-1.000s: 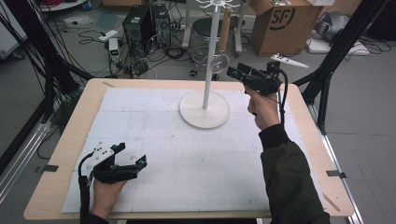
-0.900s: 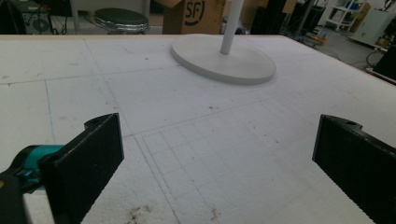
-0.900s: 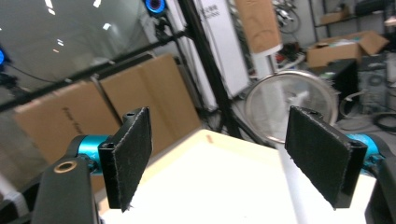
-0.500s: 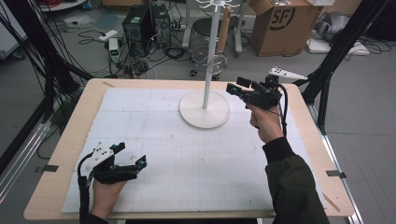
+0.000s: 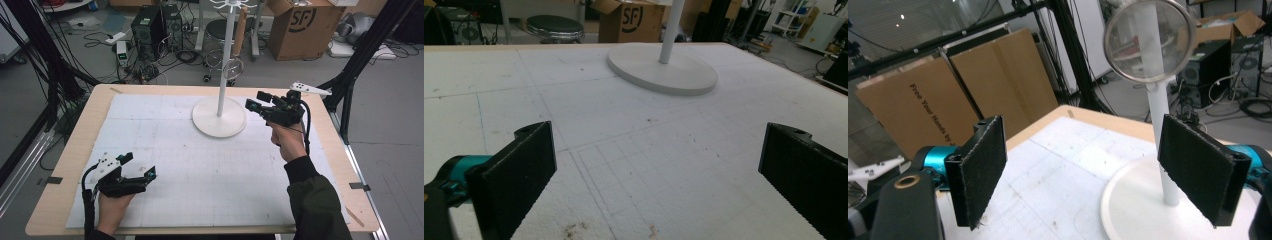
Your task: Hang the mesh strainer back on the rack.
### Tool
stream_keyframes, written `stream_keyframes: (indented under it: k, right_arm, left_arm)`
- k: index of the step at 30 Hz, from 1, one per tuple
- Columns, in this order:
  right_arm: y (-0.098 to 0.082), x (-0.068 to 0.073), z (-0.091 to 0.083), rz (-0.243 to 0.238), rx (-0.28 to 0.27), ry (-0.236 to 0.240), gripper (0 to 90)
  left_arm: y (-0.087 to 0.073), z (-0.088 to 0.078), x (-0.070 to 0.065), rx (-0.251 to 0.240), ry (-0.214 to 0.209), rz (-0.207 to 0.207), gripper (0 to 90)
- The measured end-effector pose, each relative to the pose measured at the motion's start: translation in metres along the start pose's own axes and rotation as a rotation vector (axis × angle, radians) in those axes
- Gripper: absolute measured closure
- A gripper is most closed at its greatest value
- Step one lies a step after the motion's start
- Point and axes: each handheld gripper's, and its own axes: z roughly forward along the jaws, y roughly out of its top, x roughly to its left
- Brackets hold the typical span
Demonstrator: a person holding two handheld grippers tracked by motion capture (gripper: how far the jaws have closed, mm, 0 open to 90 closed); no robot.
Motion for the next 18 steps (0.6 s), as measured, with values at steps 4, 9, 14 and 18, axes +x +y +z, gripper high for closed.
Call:
stream_keyframes:
  k: [4, 9, 14, 18]
  right_arm:
    - [-0.008, 0.0, -0.005, -0.006, 0.012, -0.004, 18.9]
    - [-0.019, -0.001, -0.009, -0.014, 0.031, -0.011, 18.4]
    - [-0.03, -0.004, -0.011, -0.023, 0.064, -0.024, 16.6]
    - [-0.033, -0.004, -0.014, -0.021, 0.064, -0.022, 16.6]
  left_arm:
    - [0.0, 0.0, 0.0, -0.001, 0.0, 0.0, 2.6]
    - [0.0, 0.0, -0.001, 0.0, 0.003, 0.005, 2.6]
    - [0.0, 0.0, -0.001, -0.002, 0.003, 0.005, 2.6]
    - [0.0, 0.001, -0.001, -0.002, 0.001, 0.007, 2.5]
